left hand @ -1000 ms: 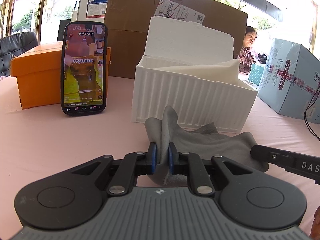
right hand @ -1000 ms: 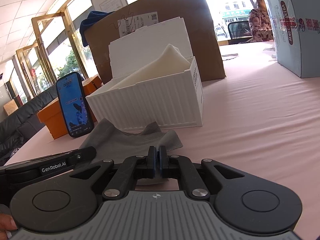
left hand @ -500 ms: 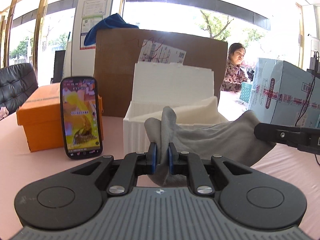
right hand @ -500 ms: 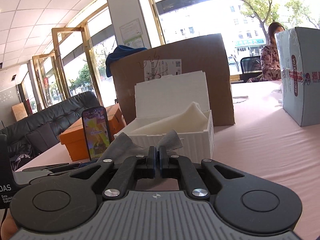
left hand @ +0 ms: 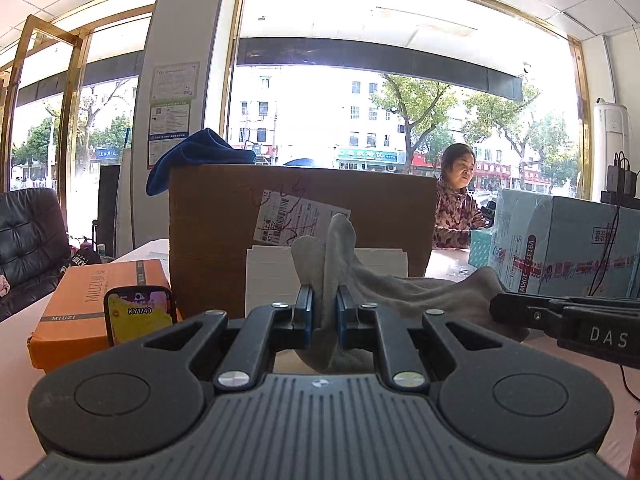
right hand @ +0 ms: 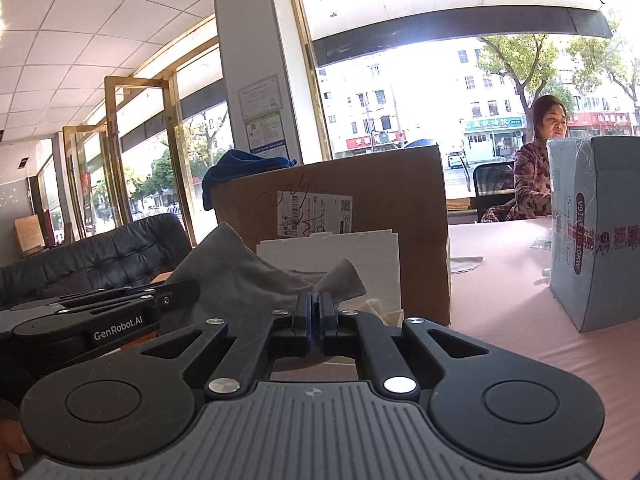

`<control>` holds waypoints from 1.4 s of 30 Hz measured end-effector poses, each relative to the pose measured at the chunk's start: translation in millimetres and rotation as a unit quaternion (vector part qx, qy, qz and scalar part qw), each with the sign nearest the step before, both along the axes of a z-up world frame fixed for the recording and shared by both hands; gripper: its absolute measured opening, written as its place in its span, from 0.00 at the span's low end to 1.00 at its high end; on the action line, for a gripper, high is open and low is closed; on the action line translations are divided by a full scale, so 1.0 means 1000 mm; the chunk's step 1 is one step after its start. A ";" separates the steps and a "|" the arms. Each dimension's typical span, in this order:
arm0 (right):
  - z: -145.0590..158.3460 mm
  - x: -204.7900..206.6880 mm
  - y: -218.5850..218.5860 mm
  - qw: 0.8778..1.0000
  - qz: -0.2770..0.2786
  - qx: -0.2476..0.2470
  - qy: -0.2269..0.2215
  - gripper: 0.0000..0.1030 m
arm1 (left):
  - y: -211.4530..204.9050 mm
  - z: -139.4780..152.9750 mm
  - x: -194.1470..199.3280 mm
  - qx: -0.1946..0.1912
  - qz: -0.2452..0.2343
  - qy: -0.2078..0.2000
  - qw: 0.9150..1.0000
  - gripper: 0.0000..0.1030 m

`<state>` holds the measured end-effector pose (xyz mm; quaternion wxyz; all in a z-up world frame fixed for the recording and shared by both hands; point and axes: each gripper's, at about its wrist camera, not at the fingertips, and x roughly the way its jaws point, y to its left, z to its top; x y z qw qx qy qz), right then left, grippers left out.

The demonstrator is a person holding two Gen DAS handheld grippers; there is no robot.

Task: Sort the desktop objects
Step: 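Lift the grey cloth with the left gripper over the foam box, then lower the grey cloth into the foam box and open the left gripper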

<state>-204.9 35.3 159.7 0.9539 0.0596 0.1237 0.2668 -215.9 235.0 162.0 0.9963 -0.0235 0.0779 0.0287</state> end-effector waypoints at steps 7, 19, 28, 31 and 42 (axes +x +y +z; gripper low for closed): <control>0.003 0.042 0.009 1.000 -0.004 -0.010 0.007 0.04 | 0.012 0.000 0.040 -0.014 0.000 0.014 1.000 0.10; -0.006 0.100 0.021 0.999 -0.001 -0.007 0.048 0.04 | 0.021 -0.018 0.093 0.000 -0.012 0.069 0.998 0.10; -0.027 0.128 0.036 0.995 0.000 -0.028 0.095 0.04 | 0.026 -0.048 0.124 0.012 -0.010 0.131 0.991 0.10; -0.035 0.138 0.041 0.993 -0.002 -0.042 0.113 0.04 | 0.026 -0.057 0.132 0.011 -0.014 0.154 0.988 0.10; -0.053 0.157 0.048 0.980 -0.005 -0.087 0.176 0.04 | 0.028 -0.073 0.151 0.006 -0.018 0.202 0.979 0.13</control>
